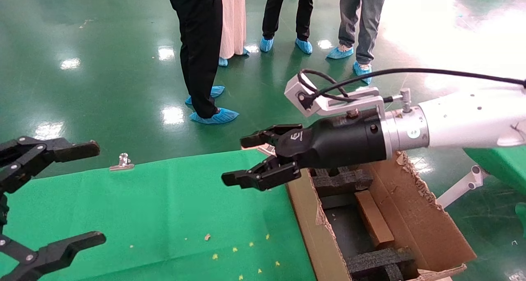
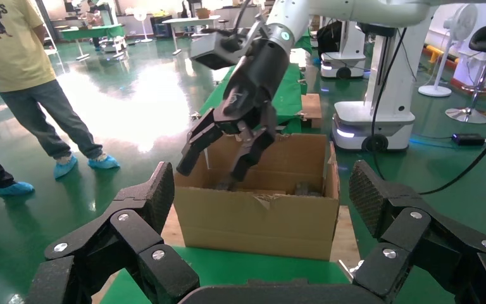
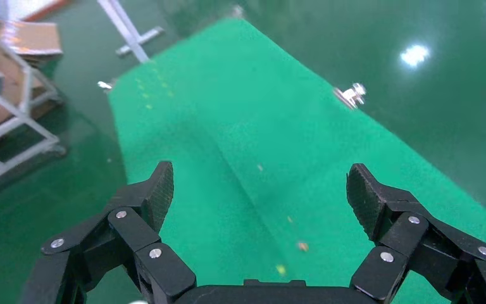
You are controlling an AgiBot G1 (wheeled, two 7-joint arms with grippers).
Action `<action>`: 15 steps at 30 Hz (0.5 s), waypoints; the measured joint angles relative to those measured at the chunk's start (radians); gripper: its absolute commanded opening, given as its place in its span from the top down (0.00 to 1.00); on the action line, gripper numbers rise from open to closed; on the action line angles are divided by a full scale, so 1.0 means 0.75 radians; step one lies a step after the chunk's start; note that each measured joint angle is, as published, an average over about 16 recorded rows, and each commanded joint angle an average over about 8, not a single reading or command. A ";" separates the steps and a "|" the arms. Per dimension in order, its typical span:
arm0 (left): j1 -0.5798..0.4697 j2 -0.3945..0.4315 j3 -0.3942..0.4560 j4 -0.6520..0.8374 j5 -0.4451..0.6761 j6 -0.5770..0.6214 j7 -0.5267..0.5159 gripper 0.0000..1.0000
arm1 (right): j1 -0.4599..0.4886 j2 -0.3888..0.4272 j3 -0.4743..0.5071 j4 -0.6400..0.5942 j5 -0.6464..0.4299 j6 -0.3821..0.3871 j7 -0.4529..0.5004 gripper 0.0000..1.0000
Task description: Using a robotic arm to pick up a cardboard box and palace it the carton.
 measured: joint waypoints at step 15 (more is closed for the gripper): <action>0.000 0.000 0.000 0.000 0.000 0.000 0.000 0.00 | -0.424 0.058 0.576 0.279 0.080 -0.108 -0.232 0.00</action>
